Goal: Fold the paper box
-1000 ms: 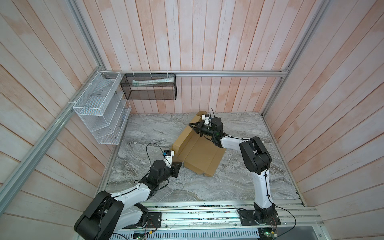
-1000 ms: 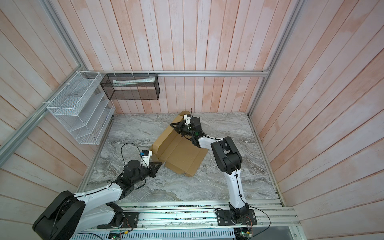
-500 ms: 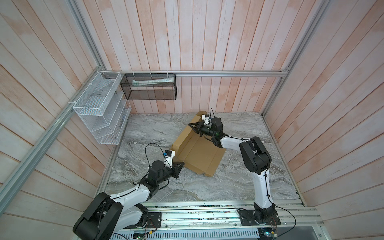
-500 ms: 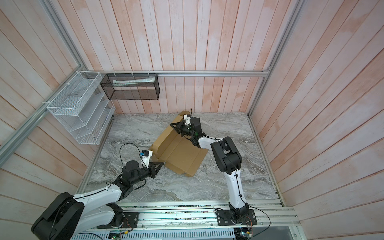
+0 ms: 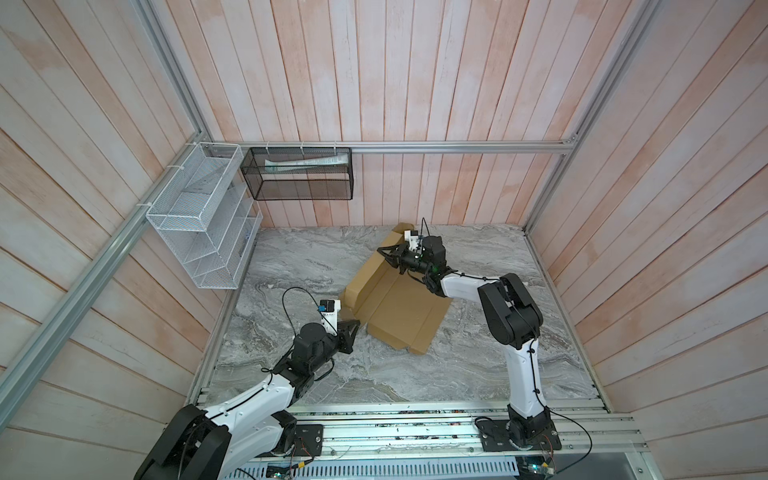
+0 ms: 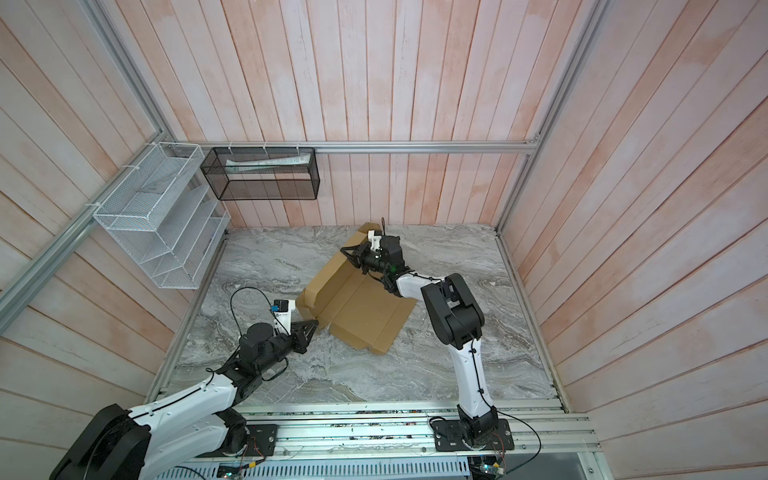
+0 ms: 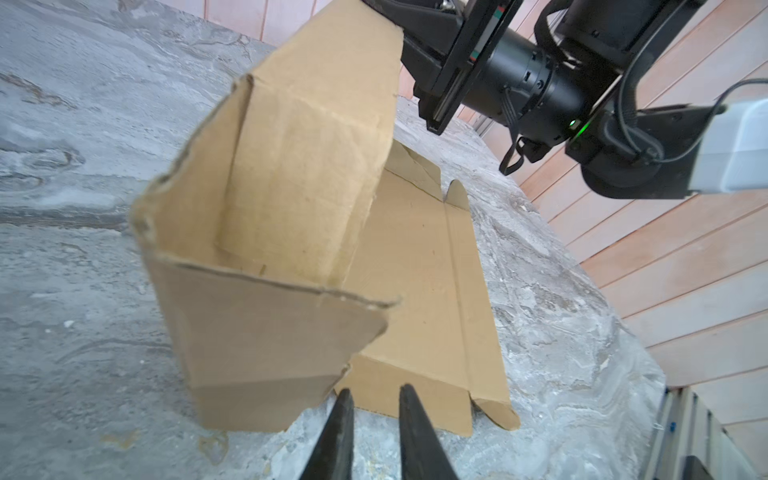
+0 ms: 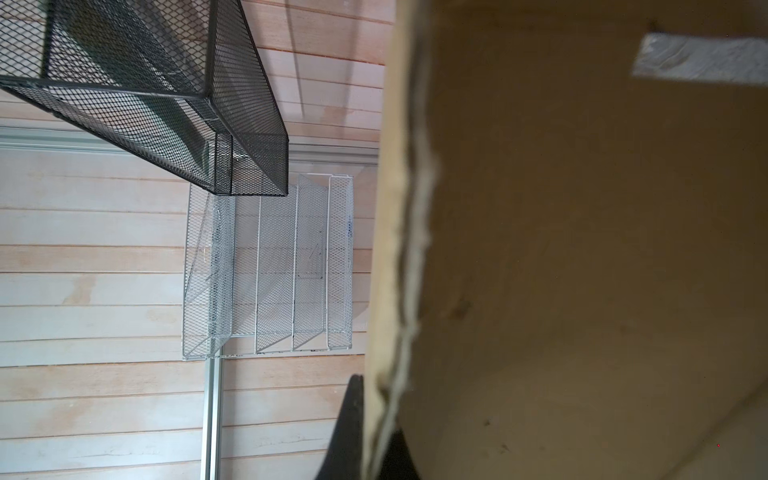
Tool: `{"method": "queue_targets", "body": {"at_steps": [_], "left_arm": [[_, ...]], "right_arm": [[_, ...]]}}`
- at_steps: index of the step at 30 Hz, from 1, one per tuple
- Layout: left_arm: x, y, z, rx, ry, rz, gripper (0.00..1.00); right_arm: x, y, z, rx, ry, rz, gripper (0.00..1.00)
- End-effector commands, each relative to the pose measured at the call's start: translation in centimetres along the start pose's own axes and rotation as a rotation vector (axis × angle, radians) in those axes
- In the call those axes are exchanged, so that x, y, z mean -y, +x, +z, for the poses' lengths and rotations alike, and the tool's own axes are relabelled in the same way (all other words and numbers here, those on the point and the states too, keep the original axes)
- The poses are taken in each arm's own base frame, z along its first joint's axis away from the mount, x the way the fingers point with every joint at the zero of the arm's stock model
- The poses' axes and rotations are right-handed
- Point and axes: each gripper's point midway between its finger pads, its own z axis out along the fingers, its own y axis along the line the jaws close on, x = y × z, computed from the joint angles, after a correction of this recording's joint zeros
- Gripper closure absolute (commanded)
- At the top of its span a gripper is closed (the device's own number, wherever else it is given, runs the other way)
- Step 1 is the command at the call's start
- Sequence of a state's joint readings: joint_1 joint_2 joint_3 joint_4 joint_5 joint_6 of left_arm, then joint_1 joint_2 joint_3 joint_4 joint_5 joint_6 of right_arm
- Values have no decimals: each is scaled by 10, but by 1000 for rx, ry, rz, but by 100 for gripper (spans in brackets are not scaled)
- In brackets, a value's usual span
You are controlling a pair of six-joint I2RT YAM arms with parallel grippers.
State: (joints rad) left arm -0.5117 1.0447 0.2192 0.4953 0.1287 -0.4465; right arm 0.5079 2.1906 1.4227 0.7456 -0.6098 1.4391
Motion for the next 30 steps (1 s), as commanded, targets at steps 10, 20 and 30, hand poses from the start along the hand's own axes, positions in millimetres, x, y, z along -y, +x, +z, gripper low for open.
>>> {"method": "queue_targets", "body": {"at_steps": [10,20,30], "left_arm": [[-12,-21,15,47,-100,218,79],[-36,-19,-2,50,-239,181,51],[-41,-32,10,57,-283,259,49]], "right_arm": [[-19,-7,0,14,-21,1,100],[-9,-14,-6,30,-15,17,100],[-11,-14,-4,24,-27,18,100]]}}
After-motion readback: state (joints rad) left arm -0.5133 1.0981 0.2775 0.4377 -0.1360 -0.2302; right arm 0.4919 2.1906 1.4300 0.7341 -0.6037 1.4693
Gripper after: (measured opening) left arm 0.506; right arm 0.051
